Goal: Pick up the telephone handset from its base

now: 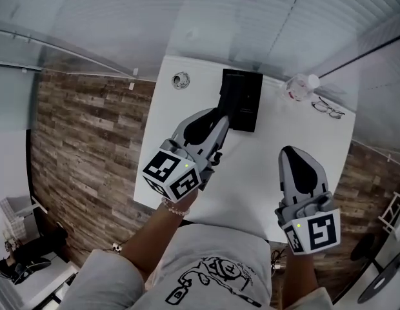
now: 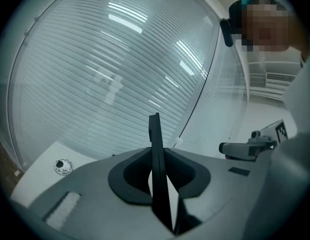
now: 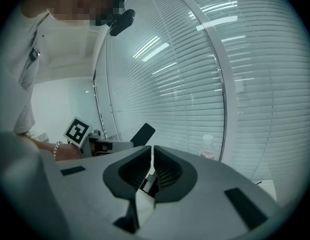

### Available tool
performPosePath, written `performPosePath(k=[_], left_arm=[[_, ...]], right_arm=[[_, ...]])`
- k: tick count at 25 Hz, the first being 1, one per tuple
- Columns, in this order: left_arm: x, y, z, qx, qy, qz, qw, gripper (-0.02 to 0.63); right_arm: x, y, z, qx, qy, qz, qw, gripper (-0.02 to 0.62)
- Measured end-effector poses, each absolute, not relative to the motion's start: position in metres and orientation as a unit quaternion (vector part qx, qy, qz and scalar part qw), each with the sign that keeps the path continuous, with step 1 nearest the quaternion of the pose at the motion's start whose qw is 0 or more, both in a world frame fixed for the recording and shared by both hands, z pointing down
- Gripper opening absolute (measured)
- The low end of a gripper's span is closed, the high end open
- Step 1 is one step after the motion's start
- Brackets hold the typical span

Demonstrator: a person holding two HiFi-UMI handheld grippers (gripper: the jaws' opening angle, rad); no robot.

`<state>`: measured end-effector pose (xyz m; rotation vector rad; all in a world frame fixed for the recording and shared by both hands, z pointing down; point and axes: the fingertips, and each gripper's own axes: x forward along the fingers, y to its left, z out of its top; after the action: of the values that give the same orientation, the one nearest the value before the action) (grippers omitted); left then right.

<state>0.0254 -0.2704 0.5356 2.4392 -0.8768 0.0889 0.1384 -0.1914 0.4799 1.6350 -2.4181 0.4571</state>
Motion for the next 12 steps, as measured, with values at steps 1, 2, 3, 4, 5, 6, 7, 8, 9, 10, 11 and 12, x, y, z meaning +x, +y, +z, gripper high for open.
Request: performPosePath(k=[1,2,3,4,5,6,7,8,9,10,11,12], left_arm=[[0.023,-0.265,0.525,0.907,-0.324,0.027,0.266,0.069],[0.021,-0.260,0.514,0.909,-0.323,0.020,0.263,0.069],[0.019,-0.255,0.504,0.911,-0.322,0.014,0.259,0.069],[0.017,-0.250,0.493,0.912,-0.321,0.008,0.256,0.069],[0.015,-0.244,0.482,0.913,-0.321,0.002,0.254,0.069],[0.012,-0.238,0.471,0.913,-0.320,-0.004,0.251,0.069],[0.009,-0.232,0.460,0.915,-0.320,-0.009,0.247,0.069],[0.007,-0.226,0.448,0.916,-0.319,-0.015,0.242,0.069],[0.004,-0.220,0.436,0.918,-0.317,-0.020,0.237,0.069],[0.002,-0.213,0.424,0.920,-0.315,-0.026,0.231,0.069],[0.001,-0.207,0.413,0.922,-0.313,-0.031,0.226,0.069],[0.000,-0.202,0.402,0.924,-0.311,-0.036,0.221,0.069]], right_arm=[[0.137,-0.189,0.473,0.552,-0.816,0.148,0.091,0.017],[0.136,-0.186,0.465,0.552,-0.817,0.143,0.088,0.017],[0.135,-0.182,0.458,0.552,-0.818,0.138,0.086,0.017],[0.135,-0.178,0.451,0.553,-0.818,0.133,0.083,0.016],[0.134,-0.174,0.444,0.553,-0.819,0.128,0.082,0.016],[0.133,-0.170,0.437,0.554,-0.819,0.124,0.080,0.017],[0.132,-0.166,0.429,0.556,-0.819,0.119,0.078,0.015],[0.132,-0.161,0.421,0.557,-0.819,0.114,0.075,0.017],[0.131,-0.156,0.413,0.558,-0.819,0.110,0.073,0.015],[0.131,-0.152,0.405,0.559,-0.819,0.105,0.070,0.016],[0.131,-0.148,0.397,0.561,-0.819,0.101,0.067,0.016],[0.131,-0.144,0.390,0.562,-0.819,0.097,0.064,0.017]])
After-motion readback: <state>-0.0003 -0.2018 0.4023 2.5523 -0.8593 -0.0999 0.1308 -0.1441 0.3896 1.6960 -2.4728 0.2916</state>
